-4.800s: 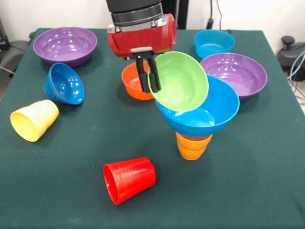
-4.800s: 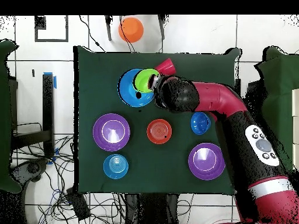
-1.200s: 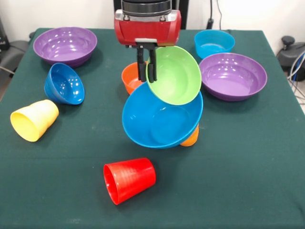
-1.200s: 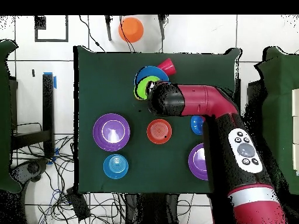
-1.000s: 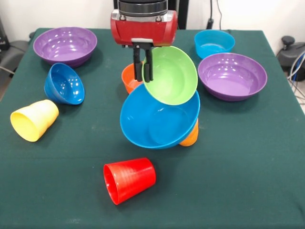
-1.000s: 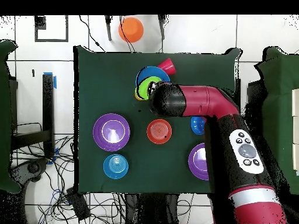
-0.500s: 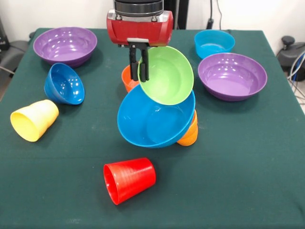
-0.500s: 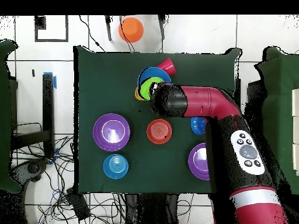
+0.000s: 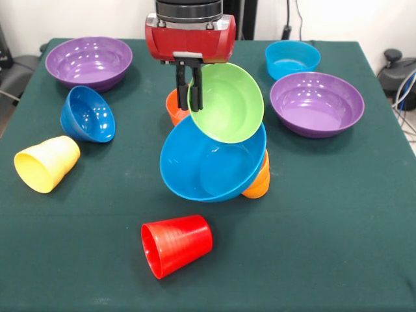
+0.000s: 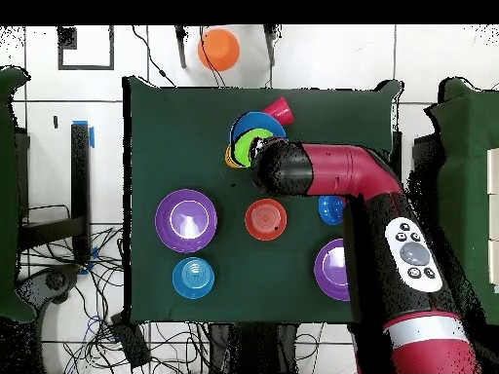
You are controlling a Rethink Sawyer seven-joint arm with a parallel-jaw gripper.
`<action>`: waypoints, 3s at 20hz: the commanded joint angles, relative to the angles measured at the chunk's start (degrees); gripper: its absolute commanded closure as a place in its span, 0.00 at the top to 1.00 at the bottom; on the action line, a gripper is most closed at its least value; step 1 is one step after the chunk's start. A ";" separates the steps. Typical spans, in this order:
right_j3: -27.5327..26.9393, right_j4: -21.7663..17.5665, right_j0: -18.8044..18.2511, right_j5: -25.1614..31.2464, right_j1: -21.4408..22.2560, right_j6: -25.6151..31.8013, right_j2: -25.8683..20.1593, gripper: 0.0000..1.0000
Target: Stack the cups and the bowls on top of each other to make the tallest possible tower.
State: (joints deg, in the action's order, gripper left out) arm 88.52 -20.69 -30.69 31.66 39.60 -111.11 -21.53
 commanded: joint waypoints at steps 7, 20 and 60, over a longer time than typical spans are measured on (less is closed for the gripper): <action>-0.18 -0.97 2.57 0.13 -2.48 -3.52 1.68 0.00; -0.80 -1.17 2.02 0.02 -2.80 -2.25 1.35 0.00; -0.28 -0.81 1.38 -1.32 -3.23 -2.44 0.78 1.00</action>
State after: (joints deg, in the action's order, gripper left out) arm 88.38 -20.68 -30.61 31.66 39.59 -111.11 -21.06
